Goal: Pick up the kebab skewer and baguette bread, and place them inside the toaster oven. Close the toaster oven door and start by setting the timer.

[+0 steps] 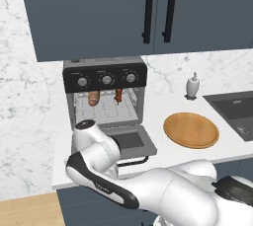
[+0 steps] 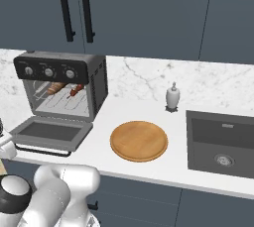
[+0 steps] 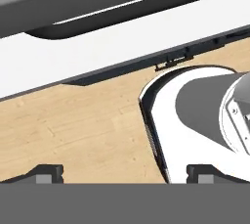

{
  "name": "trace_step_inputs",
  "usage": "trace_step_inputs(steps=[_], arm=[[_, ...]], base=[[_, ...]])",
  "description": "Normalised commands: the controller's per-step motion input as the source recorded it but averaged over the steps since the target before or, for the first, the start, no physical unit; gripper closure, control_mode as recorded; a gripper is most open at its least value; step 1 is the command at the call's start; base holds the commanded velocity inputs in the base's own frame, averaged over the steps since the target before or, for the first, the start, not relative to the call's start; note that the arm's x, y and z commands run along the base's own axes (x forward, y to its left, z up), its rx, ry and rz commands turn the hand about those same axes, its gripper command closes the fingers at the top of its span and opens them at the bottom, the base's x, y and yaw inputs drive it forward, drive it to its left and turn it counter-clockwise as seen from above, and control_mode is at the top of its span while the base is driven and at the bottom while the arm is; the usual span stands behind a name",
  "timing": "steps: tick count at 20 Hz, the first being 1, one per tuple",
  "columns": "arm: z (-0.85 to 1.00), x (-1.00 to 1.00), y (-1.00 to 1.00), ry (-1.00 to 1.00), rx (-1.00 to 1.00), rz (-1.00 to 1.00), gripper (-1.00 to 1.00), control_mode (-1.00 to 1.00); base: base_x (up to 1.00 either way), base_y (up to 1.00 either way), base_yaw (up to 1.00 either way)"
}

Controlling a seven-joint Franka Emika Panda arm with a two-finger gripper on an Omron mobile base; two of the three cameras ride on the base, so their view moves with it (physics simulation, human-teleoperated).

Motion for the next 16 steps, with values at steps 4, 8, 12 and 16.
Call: trace_step_inputs(steps=[4, 8, 12, 16], arm=[[-0.28, 0.6, 0.05, -0.02, 0.0, 0.0, -1.0, -1.0], [-0.04, 0.67, 0.03, 0.0, 0.0, 0.01, -1.0, -1.0], [-0.3, 0.28, 0.1, -0.04, 0.0, 0.01, -1.0, -1.0], [-0.33, 0.08, 0.05, -0.07, 0.0, 0.03, -1.0, -1.0]], base=[[0.0, 0.0, 0.0], [0.0, 0.0, 0.0], [0.0, 0.0, 0.0], [0.0, 0.0, 0.0]])
